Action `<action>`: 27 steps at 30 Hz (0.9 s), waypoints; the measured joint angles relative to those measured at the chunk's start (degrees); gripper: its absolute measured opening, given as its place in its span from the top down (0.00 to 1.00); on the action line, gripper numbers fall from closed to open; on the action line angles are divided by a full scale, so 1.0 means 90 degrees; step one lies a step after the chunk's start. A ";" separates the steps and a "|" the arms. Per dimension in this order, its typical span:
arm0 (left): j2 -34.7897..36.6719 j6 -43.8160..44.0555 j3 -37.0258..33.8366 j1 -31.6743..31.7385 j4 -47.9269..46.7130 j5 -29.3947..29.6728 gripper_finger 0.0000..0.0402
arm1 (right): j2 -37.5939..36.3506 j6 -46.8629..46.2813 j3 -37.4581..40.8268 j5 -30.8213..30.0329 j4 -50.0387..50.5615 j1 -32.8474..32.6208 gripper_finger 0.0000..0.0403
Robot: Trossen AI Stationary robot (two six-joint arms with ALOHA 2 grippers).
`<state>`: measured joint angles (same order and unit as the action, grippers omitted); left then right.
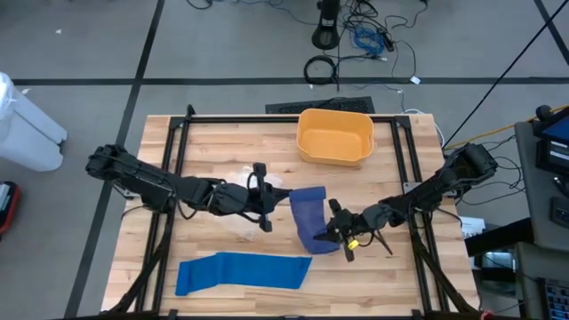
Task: Roll bandage
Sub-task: Roll the dark blue bandage
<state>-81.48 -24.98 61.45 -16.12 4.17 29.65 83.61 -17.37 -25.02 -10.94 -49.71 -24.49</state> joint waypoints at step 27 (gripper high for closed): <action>0.0011 -0.0781 0.0000 -0.0200 0.0387 0.0616 0.99 | 0.0466 -0.0019 -0.0044 0.0234 -0.0461 0.0039 1.00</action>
<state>-81.38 -32.01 61.45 -17.91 7.66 35.20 87.81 -17.54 -25.41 -8.83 -53.86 -24.14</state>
